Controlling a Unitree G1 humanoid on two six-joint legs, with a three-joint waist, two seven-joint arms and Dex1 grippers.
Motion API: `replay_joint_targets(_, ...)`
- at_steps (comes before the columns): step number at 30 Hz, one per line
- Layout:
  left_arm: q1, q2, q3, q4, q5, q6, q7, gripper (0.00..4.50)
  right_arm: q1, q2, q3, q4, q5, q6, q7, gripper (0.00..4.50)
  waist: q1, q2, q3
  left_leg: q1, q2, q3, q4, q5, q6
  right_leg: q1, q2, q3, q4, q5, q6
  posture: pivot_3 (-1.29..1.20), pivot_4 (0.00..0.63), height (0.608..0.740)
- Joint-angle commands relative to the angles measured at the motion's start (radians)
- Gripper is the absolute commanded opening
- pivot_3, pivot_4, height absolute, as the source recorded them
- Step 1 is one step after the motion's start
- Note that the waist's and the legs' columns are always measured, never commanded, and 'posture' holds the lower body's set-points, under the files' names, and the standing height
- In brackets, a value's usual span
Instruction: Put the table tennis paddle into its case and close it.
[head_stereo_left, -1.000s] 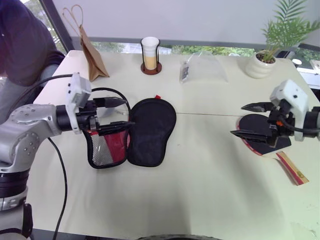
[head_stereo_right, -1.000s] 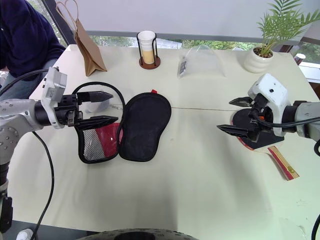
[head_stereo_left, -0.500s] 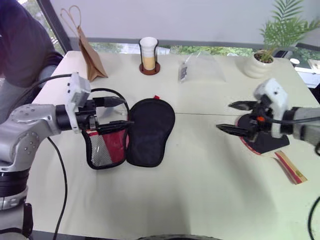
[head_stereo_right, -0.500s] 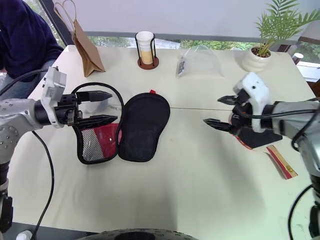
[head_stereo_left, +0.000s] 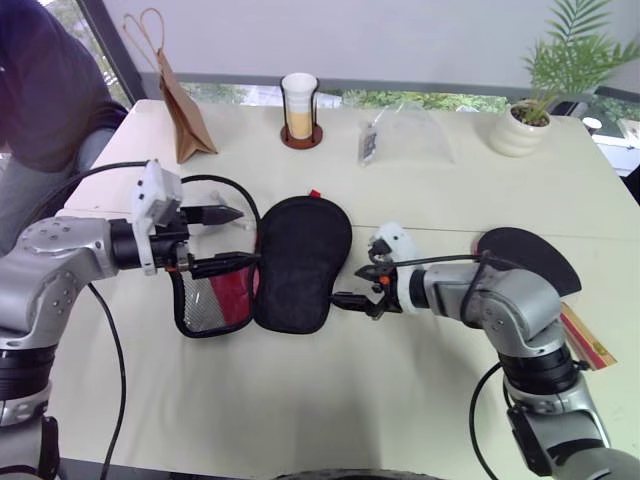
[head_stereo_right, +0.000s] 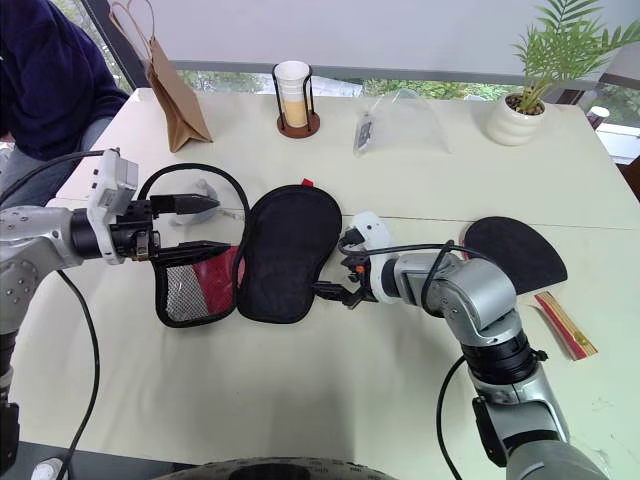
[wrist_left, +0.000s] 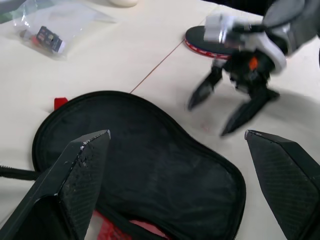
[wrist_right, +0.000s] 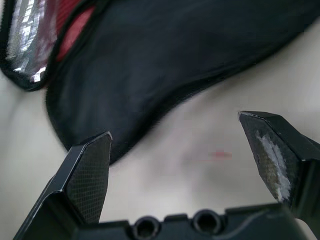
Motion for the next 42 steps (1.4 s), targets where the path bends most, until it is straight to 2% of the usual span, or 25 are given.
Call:
replay_joint_targets(1,0.005,0.019,0.039,-0.035,-0.012,-0.002,0.001,4.5,-0.003,0.031,0.036,-0.009,-0.002,-0.025,-0.006,4.43,-0.003,0.0,0.0,0.0,0.0,0.0,0.0,0.0,0.0,0.0,0.0,0.0,0.0,0.0,0.0,0.0,0.15,0.74)
replay_joint_targets(14,0.025,0.03,0.058,-0.054,-0.013,0.005,0.009,4.5,-0.068,0.073,0.236,0.207,-0.13,-0.216,0.046,4.43,-0.028,-0.002,-0.001,0.002,0.0,0.0,-0.001,0.0,0.0,-0.001,0.002,0.0,0.002,0.0,0.0,0.0,0.15,0.74)
replay_joint_targets(17,0.038,0.028,0.066,-0.063,-0.014,0.003,0.016,4.5,-0.08,0.071,0.255,0.233,-0.156,-0.257,0.063,3.58,-0.028,-0.002,-0.001,0.002,0.0,0.0,-0.001,0.0,0.0,-0.001,0.002,0.0,0.002,0.0,0.0,0.0,0.15,0.74)
replay_joint_targets(19,0.044,0.028,0.069,-0.065,-0.015,0.002,0.019,4.5,-0.086,0.063,0.271,0.242,-0.179,-0.28,0.075,2.71,-0.027,-0.002,-0.001,0.002,0.0,0.0,-0.001,0.0,0.0,-0.001,0.002,0.0,0.002,0.0,0.0,0.0,0.15,0.74)
replay_joint_targets(20,0.046,0.027,0.07,-0.066,-0.016,0.002,0.021,4.5,-0.088,0.054,0.282,0.244,-0.193,-0.294,0.083,2.09,-0.027,-0.002,-0.001,0.002,0.0,0.0,-0.001,0.0,0.0,-0.001,0.002,0.0,0.002,0.0,-0.001,0.0,0.15,0.74)
replay_joint_targets(24,0.05,0.025,0.071,-0.067,-0.015,0.0,0.025,4.5,-0.086,0.008,0.297,0.221,-0.225,-0.322,0.124,0.16,-0.026,-0.002,-0.001,0.002,0.0,0.0,-0.001,0.0,0.0,-0.001,0.001,0.0,0.002,0.0,-0.001,0.0,0.15,0.74)
replay_joint_targets(27,0.045,0.022,0.067,-0.064,-0.014,-0.003,0.026,4.5,-0.087,-0.079,0.277,0.162,-0.218,-0.321,0.188,0.07,-0.019,-0.002,-0.001,0.001,0.0,0.0,-0.001,0.0,0.0,-0.001,0.001,0.0,0.002,0.0,-0.001,0.0,0.15,0.74)
replay_joint_targets(30,0.026,0.014,0.049,-0.047,-0.006,-0.011,0.021,4.5,-0.083,-0.235,0.218,0.101,-0.181,-0.349,0.319,0.07,-0.008,-0.002,-0.001,0.001,-0.001,0.0,0.0,0.0,0.001,-0.001,-0.001,0.0,0.002,0.0,-0.001,0.0,0.15,0.74)
replay_joint_targets(36,-0.019,-0.011,0.012,-0.008,0.011,-0.032,0.006,4.5,-0.066,-0.515,0.192,0.162,-0.212,-0.537,0.581,0.07,-0.004,-0.003,0.0,0.001,-0.002,0.001,0.0,-0.003,0.006,0.0,-0.002,0.0,0.002,0.0,0.0,0.0,0.15,0.74)
replay_joint_targets(39,-0.034,-0.021,0.001,0.004,0.02,-0.038,0.002,4.5,-0.072,-0.583,0.199,0.244,-0.251,-0.636,0.677,0.07,-0.007,-0.003,0.0,0.001,-0.001,0.001,0.0,-0.003,0.006,0.0,-0.001,0.0,0.001,0.0,0.0,0.0,0.15,0.74)
replay_joint_targets(42,-0.04,-0.026,-0.004,0.008,0.024,-0.043,0.0,4.5,-0.088,-0.604,0.199,0.338,-0.287,-0.712,0.749,0.07,-0.015,-0.004,0.0,0.001,-0.001,0.001,0.0,-0.003,0.005,0.0,-0.001,0.0,0.001,0.0,0.0,0.0,0.15,0.74)
